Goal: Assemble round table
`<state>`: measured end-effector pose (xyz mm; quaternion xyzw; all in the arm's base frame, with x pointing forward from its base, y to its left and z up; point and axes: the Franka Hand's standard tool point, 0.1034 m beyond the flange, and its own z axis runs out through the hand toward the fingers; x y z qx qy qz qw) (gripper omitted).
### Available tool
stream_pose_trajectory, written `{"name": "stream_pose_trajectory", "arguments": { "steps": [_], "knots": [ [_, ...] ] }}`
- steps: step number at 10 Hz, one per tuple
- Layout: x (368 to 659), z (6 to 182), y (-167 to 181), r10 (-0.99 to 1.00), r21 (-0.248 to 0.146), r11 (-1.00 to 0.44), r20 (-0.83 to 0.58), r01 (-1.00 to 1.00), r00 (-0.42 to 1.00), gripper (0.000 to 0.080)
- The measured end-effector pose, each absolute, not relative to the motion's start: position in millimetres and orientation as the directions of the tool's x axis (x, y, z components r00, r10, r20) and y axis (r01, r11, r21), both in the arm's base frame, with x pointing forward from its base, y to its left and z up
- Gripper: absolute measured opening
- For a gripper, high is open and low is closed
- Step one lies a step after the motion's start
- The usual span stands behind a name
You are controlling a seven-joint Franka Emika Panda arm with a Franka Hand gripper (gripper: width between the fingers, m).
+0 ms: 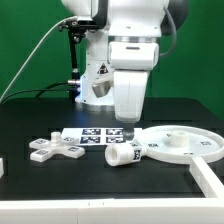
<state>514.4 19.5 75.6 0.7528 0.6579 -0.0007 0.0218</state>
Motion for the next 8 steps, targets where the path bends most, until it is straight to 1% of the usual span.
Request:
{"name": "stream_pose_trajectory", "arguments": {
  "steps": [1,2,4,7,8],
  "knots": [
    [509,66.7,9,0.998,0.022,-0.049,-0.029,0.999,0.050,0.0649],
    [506,55.2,2,1.000,0.039,0.011,-0.020,0.999,-0.010,0.0649],
    [501,31.5,2,0.999,0.067,0.032,0.000,0.997,-0.032,0.0649],
    [493,10.2,7,0.999,0.050,0.032,0.013,0.998,-0.033,0.0649],
    [491,8.8,7,1.000,0.042,0.019,0.013,0.999,-0.019,0.0649]
  ]
}}
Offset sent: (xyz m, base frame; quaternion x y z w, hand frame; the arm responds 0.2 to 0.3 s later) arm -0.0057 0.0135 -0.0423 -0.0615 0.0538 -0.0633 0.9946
